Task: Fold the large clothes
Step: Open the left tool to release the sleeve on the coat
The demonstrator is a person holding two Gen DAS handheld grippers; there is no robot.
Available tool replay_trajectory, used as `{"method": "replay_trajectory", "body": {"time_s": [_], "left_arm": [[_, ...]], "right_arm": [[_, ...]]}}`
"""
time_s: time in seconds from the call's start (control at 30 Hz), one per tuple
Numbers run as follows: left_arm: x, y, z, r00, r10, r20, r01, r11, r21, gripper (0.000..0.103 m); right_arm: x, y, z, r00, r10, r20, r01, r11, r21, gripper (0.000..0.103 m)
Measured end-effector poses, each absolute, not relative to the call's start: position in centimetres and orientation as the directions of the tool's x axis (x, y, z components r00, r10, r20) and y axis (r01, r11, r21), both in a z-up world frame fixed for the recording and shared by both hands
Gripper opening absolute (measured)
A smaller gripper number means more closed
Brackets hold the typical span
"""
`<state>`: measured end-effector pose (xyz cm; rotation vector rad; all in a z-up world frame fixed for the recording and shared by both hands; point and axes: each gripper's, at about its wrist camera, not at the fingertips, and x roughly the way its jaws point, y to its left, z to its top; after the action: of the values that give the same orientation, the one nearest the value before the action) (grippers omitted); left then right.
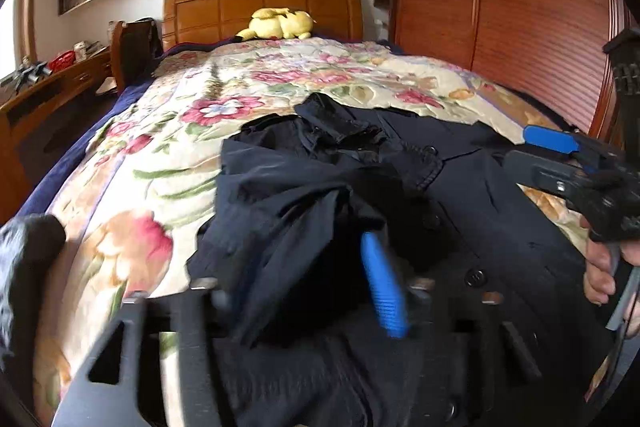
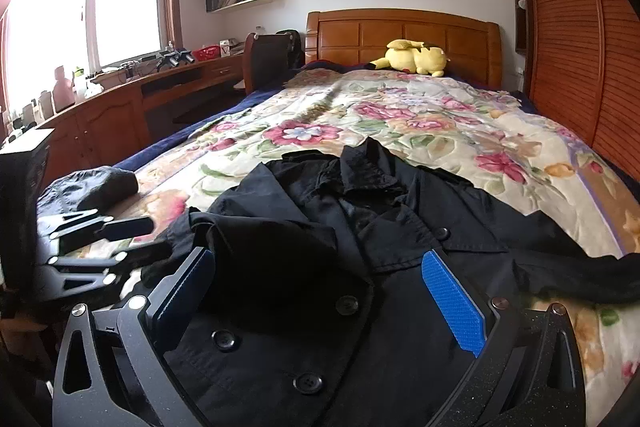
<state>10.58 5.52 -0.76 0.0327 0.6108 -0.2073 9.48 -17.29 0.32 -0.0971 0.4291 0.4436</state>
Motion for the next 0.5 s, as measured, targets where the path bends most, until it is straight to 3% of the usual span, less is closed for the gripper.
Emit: {"method": "replay_trajectory", "body": {"time_s": [0.07, 0.2, 0.5], "left_arm": [[9.6, 6.6, -1.0, 0.810, -0.185, -0.557, 0.183, 0.981, -0.060, 0.079], [8.7, 7.8, -1.9, 0.800, -0.133, -0.586, 0.151, 0.988, -0.019, 0.079], [5.5, 10.3, -1.7, 0.831, -0.073, -0.551, 0.113, 0.993, 0.039, 0.083]], "right_arm": [[9.6, -17.0, 0.3, 0.814, 0.396, -0.425, -0.440, 0.898, -0.005, 0.103], [9.9, -16.2, 0.0, 0.805, 0.401, -0.438, -0.454, 0.891, -0.020, 0.103], [10.6, -14.9, 0.1, 0.800, 0.411, -0.437, -0.468, 0.883, -0.027, 0.103]]}}
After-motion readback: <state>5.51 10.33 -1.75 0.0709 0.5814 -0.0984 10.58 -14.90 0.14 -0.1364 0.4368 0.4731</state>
